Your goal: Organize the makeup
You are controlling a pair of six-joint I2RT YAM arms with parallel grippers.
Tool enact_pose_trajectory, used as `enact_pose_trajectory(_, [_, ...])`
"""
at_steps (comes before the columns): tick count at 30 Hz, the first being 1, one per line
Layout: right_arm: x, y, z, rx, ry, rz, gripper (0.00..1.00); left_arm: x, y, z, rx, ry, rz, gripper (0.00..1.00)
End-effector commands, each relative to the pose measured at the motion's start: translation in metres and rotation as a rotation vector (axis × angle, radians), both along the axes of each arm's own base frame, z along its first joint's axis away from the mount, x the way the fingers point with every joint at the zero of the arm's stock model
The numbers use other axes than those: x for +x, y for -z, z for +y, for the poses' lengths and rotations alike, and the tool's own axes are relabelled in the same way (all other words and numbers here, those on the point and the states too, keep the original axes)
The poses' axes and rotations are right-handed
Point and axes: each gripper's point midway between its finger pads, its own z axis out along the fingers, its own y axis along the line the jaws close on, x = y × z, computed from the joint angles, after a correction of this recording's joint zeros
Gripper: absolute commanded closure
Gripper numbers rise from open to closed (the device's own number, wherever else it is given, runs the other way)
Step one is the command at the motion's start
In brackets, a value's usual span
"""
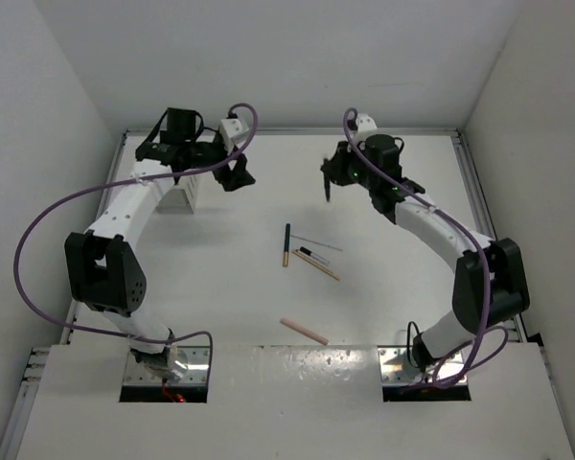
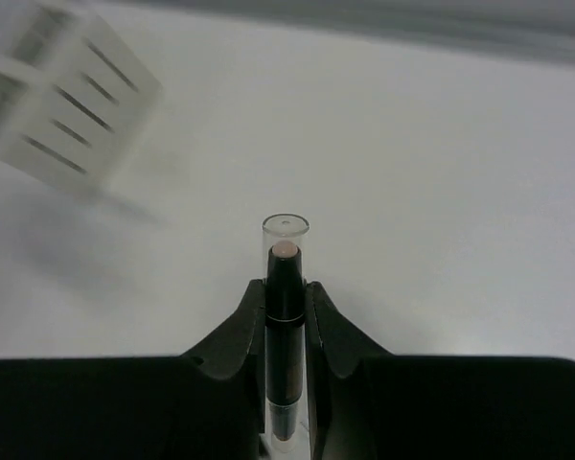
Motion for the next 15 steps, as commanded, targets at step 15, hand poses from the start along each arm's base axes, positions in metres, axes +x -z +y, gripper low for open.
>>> enact_pose_trajectory(15, [-0.02,-0.156,0.162,0.616,-0.387,-0.428,1.0,-0.034,-0.043,-0.071,-0.304,0.075,0.119,0.17])
